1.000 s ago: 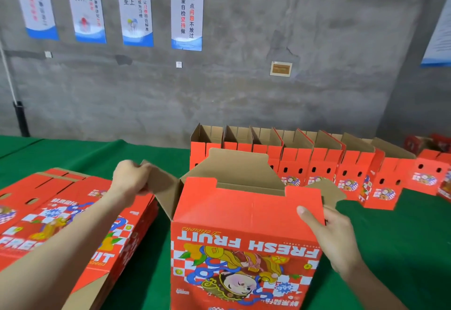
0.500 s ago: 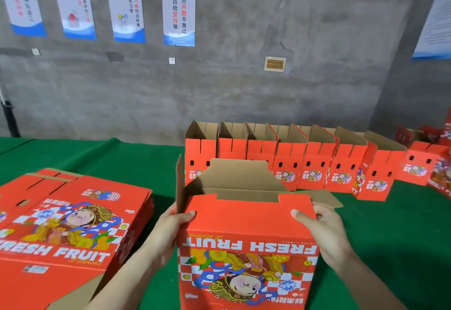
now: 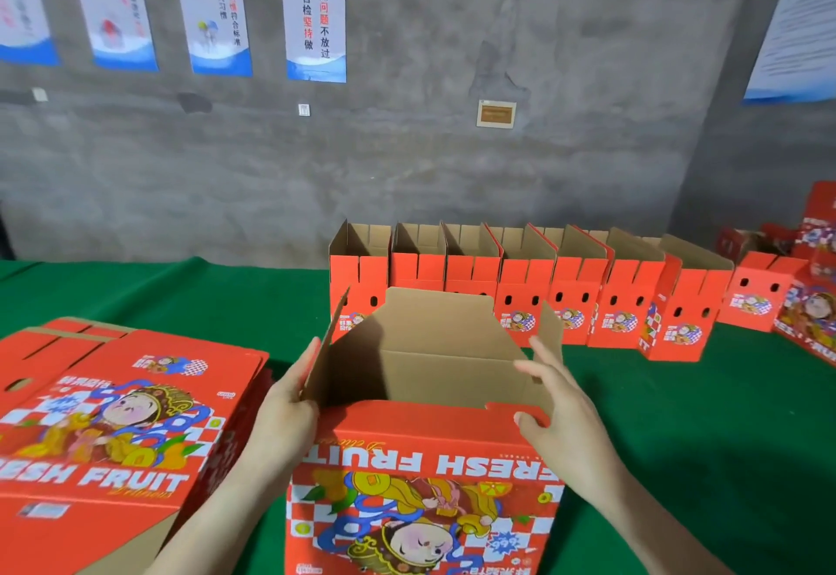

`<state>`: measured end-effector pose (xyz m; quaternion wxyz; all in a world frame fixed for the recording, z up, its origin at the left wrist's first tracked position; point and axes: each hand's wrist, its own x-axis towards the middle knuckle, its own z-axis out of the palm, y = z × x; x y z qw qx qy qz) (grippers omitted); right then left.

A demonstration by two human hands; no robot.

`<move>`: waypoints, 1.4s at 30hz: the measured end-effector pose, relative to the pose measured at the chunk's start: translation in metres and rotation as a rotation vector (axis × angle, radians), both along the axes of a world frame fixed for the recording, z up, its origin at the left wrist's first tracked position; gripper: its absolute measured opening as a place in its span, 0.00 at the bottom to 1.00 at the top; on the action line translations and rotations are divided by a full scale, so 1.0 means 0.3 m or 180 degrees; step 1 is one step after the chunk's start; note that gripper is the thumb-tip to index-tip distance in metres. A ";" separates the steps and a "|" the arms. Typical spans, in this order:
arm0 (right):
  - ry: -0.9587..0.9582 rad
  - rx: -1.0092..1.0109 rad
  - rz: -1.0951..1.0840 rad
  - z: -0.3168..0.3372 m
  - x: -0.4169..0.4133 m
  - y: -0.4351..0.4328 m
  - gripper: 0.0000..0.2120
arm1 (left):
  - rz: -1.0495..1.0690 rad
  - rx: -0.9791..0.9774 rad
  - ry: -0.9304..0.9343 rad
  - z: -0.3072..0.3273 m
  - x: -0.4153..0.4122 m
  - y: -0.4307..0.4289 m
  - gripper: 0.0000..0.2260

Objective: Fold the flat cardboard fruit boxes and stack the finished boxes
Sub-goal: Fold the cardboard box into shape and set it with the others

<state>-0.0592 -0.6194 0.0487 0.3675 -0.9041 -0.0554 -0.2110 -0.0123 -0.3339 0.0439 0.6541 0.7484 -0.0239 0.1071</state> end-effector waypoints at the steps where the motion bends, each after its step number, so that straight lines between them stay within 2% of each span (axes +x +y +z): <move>1: -0.0001 -0.0083 0.0106 -0.005 0.000 0.009 0.27 | 0.0017 0.0213 -0.0145 -0.007 -0.009 0.001 0.36; 4: -0.0129 -0.0295 0.0372 -0.009 0.001 0.034 0.34 | 0.0120 0.0707 -0.0434 -0.020 -0.032 0.011 0.36; 7: -0.0167 -0.0539 0.0582 -0.003 0.006 0.041 0.41 | 0.0073 0.0804 -0.0606 -0.027 -0.039 0.027 0.38; 10: -0.0428 -0.0621 0.0437 0.001 0.011 0.045 0.38 | 0.0024 0.0733 -0.0602 -0.045 -0.035 0.037 0.38; 13: -0.0586 -0.0430 0.0382 0.008 0.025 0.021 0.38 | 0.0023 0.0725 -0.0535 -0.061 -0.020 0.044 0.37; 15: -0.0293 -0.0122 0.0462 0.046 0.035 0.002 0.30 | 0.0040 0.0772 -0.0505 -0.063 -0.016 0.044 0.37; 17: 0.0006 0.0121 0.0626 0.086 0.065 -0.014 0.18 | 0.0029 0.0789 -0.0496 -0.061 -0.015 0.043 0.39; 19: 0.0220 0.0038 0.0743 0.121 0.108 -0.024 0.13 | -0.0010 0.0770 -0.0487 -0.059 -0.016 0.042 0.39; 23: 0.0610 -0.0597 0.0710 0.158 0.209 -0.020 0.18 | -0.0045 0.0773 -0.0474 -0.057 -0.016 0.045 0.39; 27: 0.0863 -0.0225 0.0739 0.196 0.271 -0.008 0.25 | -0.0033 0.0835 -0.0498 -0.048 -0.020 0.042 0.40; 29: 0.0986 -0.0363 0.0777 0.195 0.290 -0.001 0.28 | -0.0003 0.0868 -0.0483 -0.044 -0.019 0.041 0.39; 37: 0.1480 0.0401 0.1012 0.171 0.297 -0.040 0.26 | -0.0140 0.1052 -0.0534 -0.040 -0.012 0.053 0.38; 39: 0.1636 0.0297 0.1022 0.182 0.307 -0.051 0.26 | -0.0193 0.1052 -0.0515 -0.035 -0.017 0.055 0.39; 42: 0.1977 -0.0017 0.0969 0.161 0.317 -0.069 0.38 | -0.0367 0.0976 -0.0468 -0.024 -0.030 0.058 0.40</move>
